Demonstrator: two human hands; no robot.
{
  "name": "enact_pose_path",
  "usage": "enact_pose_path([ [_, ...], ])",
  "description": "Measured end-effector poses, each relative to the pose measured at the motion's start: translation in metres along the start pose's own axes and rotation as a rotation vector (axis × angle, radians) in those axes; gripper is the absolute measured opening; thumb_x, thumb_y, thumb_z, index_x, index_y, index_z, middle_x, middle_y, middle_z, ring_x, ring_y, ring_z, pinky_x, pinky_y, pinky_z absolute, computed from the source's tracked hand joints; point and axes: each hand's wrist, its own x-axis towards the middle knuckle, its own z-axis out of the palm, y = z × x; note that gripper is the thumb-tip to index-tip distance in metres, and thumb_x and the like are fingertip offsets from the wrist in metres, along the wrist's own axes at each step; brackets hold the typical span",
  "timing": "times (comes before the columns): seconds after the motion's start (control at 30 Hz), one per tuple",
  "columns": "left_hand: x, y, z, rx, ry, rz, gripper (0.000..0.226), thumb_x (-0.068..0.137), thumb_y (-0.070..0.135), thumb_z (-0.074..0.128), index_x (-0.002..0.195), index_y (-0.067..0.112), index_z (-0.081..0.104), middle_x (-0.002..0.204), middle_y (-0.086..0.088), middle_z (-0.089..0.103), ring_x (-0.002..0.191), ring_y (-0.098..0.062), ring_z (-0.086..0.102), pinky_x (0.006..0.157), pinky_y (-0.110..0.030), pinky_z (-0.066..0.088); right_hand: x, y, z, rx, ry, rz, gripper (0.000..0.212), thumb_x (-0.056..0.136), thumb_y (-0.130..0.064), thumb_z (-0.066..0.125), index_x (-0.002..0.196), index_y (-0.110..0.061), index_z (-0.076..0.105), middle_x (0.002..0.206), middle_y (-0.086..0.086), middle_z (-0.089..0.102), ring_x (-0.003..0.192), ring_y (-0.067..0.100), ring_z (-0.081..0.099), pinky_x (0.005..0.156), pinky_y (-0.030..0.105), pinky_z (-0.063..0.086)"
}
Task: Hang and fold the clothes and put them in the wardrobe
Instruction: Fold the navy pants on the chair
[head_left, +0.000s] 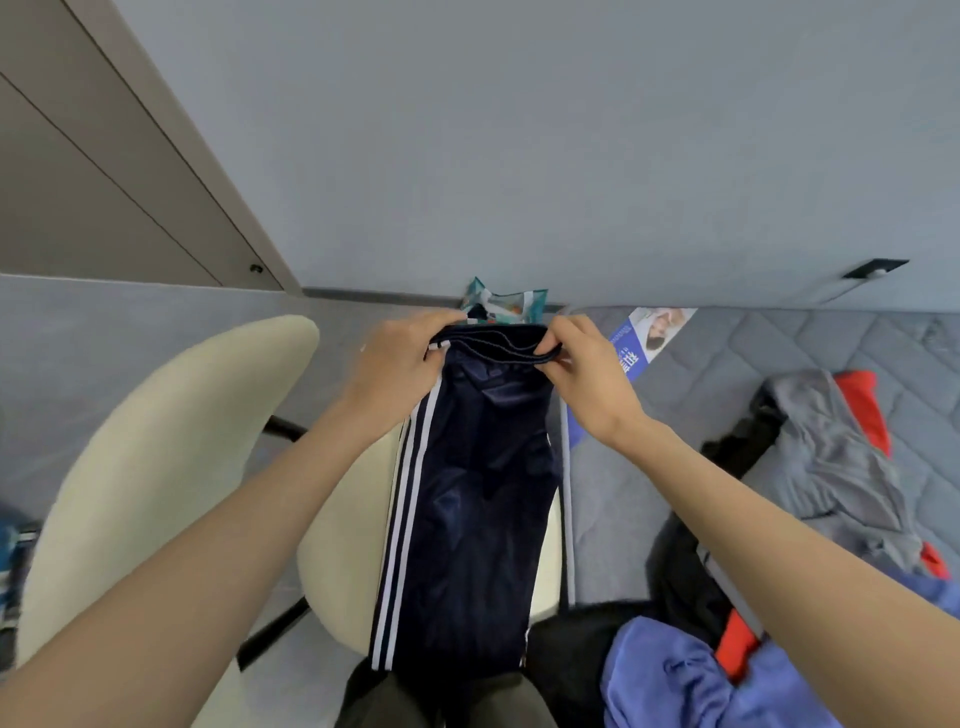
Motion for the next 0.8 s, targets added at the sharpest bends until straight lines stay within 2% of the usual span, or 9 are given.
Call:
enact_pose_path([
  [0.07, 0.002, -0.013, 0.017, 0.021, -0.018, 0.006, 0.045, 0.084, -0.005, 0.057, 0.126, 0.013, 0.062, 0.122, -0.003, 0.066, 0.107, -0.023, 0.063, 0.097, -0.032, 0.044, 0.005, 0.017, 0.011, 0.000, 0.004, -0.013, 0.023, 0.083, 0.015, 0.051, 0.088, -0.007, 0.053, 0.097, -0.002, 0.043, 0.081, 0.023, 0.050, 0.079, 0.029, 0.043],
  [0.13, -0.001, -0.033, 0.039, 0.048, -0.037, 0.010, 0.048, 0.084, -0.006, 0.058, 0.128, 0.014, 0.061, 0.125, -0.005, 0.064, 0.107, -0.024, 0.063, 0.095, -0.028, 0.042, 0.006, 0.038, 0.030, -0.005, -0.002, -0.022, 0.023, 0.082, 0.016, 0.050, 0.091, -0.005, 0.053, 0.101, -0.002, 0.042, 0.083, 0.022, 0.050, 0.077, 0.027, 0.043],
  [0.3, -0.032, -0.079, 0.095, 0.070, -0.106, -0.065, 0.060, 0.083, -0.009, 0.055, 0.132, 0.026, 0.057, 0.140, -0.007, 0.052, 0.123, -0.021, 0.054, 0.100, -0.021, 0.035, -0.028, 0.094, 0.086, 0.009, -0.080, -0.004, 0.021, 0.085, 0.010, 0.051, 0.093, -0.009, 0.052, 0.104, -0.008, 0.040, 0.084, 0.004, 0.045, 0.078, 0.020, 0.041],
  [0.37, -0.052, -0.091, 0.112, 0.070, -0.122, -0.062, 0.062, 0.081, -0.011, 0.055, 0.131, 0.025, 0.058, 0.140, -0.005, 0.052, 0.123, -0.020, 0.053, 0.100, -0.017, 0.033, -0.047, 0.112, 0.105, -0.007, -0.130, 0.005, 0.021, 0.085, 0.008, 0.052, 0.094, -0.011, 0.052, 0.104, -0.010, 0.040, 0.088, 0.008, 0.045, 0.079, 0.025, 0.043],
  [0.47, -0.085, -0.108, 0.136, 0.058, -0.232, -0.049, 0.060, 0.082, -0.014, 0.056, 0.130, 0.021, 0.059, 0.138, 0.005, 0.053, 0.134, -0.015, 0.042, 0.108, -0.025, 0.035, -0.073, 0.133, 0.131, -0.089, -0.212, 0.039, 0.020, 0.086, 0.003, 0.055, 0.095, -0.014, 0.052, 0.107, -0.010, 0.044, 0.096, 0.017, 0.044, 0.080, 0.034, 0.046],
  [0.53, -0.105, -0.121, 0.150, 0.098, -0.289, -0.047, 0.059, 0.083, -0.013, 0.056, 0.130, 0.022, 0.059, 0.136, 0.011, 0.053, 0.136, -0.012, 0.038, 0.109, -0.021, 0.028, -0.088, 0.142, 0.146, -0.145, -0.281, 0.069, 0.018, 0.088, -0.001, 0.058, 0.098, -0.015, 0.053, 0.111, -0.008, 0.047, 0.097, 0.018, 0.043, 0.078, 0.036, 0.046],
  [0.63, -0.127, -0.136, 0.168, 0.139, -0.339, -0.044, 0.058, 0.082, -0.012, 0.058, 0.128, 0.023, 0.060, 0.133, 0.011, 0.056, 0.134, -0.014, 0.042, 0.106, -0.022, 0.029, -0.105, 0.150, 0.163, -0.193, -0.375, 0.089, 0.016, 0.089, -0.005, 0.060, 0.101, -0.014, 0.056, 0.113, -0.004, 0.051, 0.095, 0.019, 0.044, 0.084, 0.034, 0.043],
  [0.7, -0.139, -0.144, 0.178, 0.161, -0.415, -0.003, 0.055, 0.081, -0.005, 0.064, 0.129, 0.022, 0.059, 0.133, 0.009, 0.057, 0.131, -0.018, 0.045, 0.109, -0.026, 0.030, -0.111, 0.153, 0.169, -0.233, -0.411, 0.096, 0.016, 0.088, -0.005, 0.059, 0.100, -0.016, 0.059, 0.116, -0.005, 0.052, 0.096, 0.018, 0.045, 0.086, 0.032, 0.042],
  [0.8, -0.146, -0.148, 0.181, 0.203, -0.501, 0.036, 0.047, 0.076, 0.031, 0.077, 0.121, 0.024, 0.065, 0.122, 0.009, 0.063, 0.116, -0.016, 0.052, 0.104, -0.034, 0.036, -0.115, 0.156, 0.168, -0.263, -0.504, 0.131, 0.023, 0.082, -0.004, 0.055, 0.077, -0.025, 0.064, 0.112, -0.012, 0.059, 0.095, 0.015, 0.048, 0.086, 0.030, 0.043],
])
